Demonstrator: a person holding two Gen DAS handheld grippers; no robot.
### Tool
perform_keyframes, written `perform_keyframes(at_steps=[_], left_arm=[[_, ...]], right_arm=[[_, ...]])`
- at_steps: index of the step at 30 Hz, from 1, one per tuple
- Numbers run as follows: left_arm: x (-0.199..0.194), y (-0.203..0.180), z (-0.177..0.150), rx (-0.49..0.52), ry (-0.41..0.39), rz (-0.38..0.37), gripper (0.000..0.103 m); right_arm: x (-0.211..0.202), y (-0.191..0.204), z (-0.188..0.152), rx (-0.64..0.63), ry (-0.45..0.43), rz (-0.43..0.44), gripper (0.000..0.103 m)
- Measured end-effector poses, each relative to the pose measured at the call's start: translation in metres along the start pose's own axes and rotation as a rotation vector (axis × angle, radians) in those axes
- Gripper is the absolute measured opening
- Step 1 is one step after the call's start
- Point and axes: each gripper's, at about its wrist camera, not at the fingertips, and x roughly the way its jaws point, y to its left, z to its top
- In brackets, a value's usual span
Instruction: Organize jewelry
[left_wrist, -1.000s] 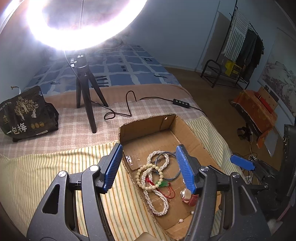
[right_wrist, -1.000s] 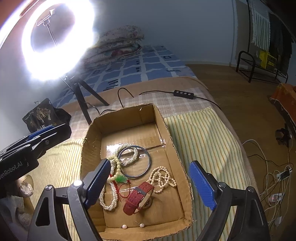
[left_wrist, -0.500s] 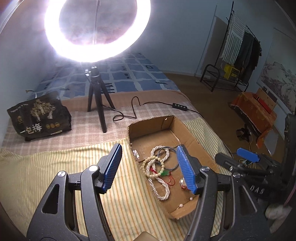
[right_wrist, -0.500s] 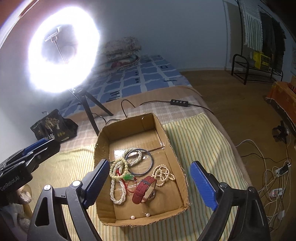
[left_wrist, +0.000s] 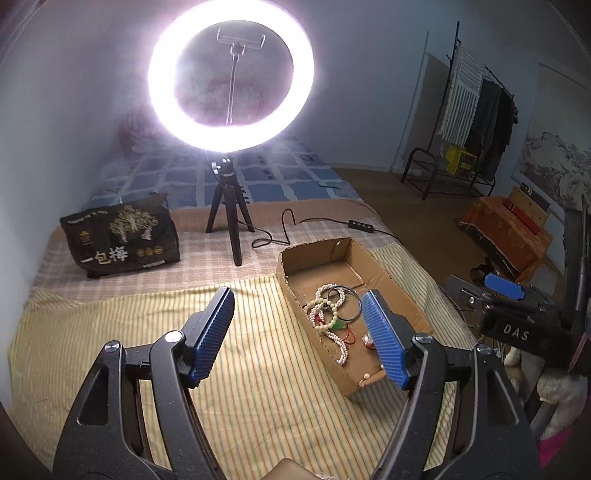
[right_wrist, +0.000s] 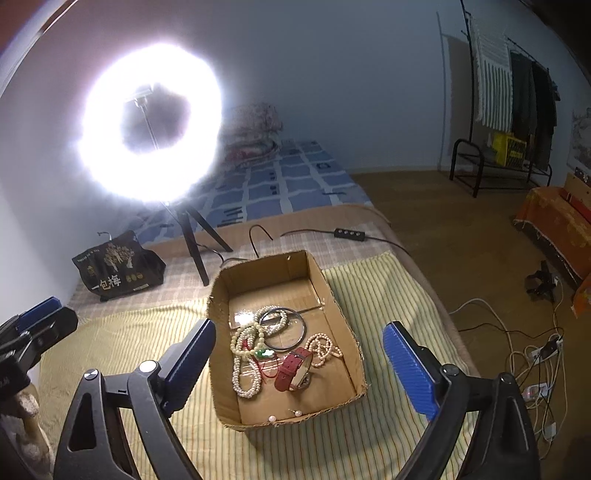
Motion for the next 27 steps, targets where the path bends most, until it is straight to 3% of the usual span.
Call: perform_keyframes(at_steps=[2,14,22,24,27], left_arm=[[-0.013,-0.002,-0.005,0.013,-0.018,0.001,0.08],[-0.061,-0.003,-0.031,0.042,-0.064,0.026,0.087],[-0.083,0.0,-0.038,0.061,-0.122,0.082,0.095],[-0.087,-0.001,-0.04,0.076,-0.143,0.104,0.102],[-0.093,-0.003,-0.043,0.102,-0.16,0.121,0.102]], right_arm=[[-0.01,0.004,-0.002,-0.005,-0.027,-0.01,0.103],[-0.061,0.028,-0.017,-0.062,-0.158,-0.031,0.103],[-0.075,0.034,-0.03,-0.036,-0.186,-0.013,0.103],[-0.077,0.038,-0.034,-0.049,-0.194,-0.015,0.103],[-0.08,0.044,-0.036,-0.073,-0.203,-0.017,0.103]])
